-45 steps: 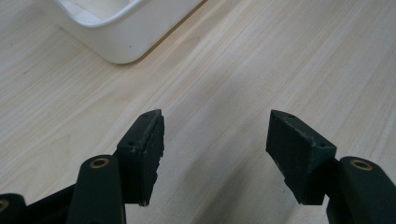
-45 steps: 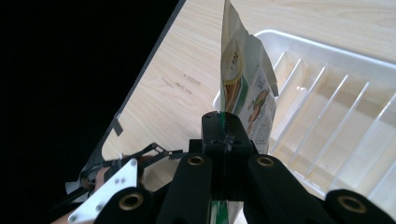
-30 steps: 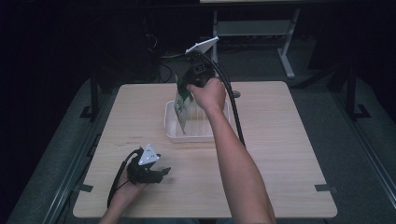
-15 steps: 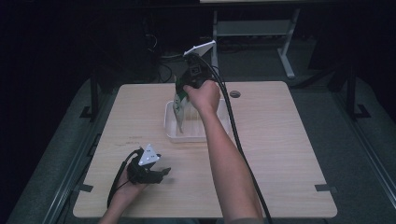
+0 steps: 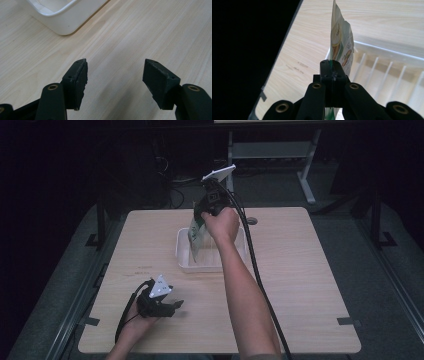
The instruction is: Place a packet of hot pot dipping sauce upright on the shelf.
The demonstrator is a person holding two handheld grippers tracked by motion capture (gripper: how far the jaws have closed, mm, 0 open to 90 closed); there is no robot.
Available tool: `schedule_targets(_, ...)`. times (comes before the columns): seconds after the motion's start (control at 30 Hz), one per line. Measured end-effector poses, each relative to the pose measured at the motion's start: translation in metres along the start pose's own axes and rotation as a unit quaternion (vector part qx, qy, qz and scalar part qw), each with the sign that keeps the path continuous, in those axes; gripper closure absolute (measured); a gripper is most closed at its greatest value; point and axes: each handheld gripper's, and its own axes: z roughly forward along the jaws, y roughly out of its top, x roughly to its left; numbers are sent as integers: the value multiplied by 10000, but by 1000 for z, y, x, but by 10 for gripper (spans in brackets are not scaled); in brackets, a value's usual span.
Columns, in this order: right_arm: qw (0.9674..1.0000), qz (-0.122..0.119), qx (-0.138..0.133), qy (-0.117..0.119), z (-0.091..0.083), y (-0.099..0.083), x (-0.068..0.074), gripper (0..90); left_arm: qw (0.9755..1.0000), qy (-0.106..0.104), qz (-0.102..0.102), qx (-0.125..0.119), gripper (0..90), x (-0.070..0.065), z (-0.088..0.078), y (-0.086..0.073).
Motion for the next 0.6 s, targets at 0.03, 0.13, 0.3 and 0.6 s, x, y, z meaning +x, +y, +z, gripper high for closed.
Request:
schedule_targets(0.03,10000,30,-28,-9,-2,0,-2,896,10000,-2,9,0,360,0,0,0)
schedule_targets(0.13,10000,58,-41,-70,-3,-2,-5,896,10000,-5,13,7,361,0,0,0)
schedule_targets(0.3,9999,63,3,-100,1,-2,-7,896,10000,-4,21,12,360,0,0,0)
schedule_targets(0.6,9998,44,108,-151,10,-2,-5,895,10000,1,0,5,360,0,0,0)
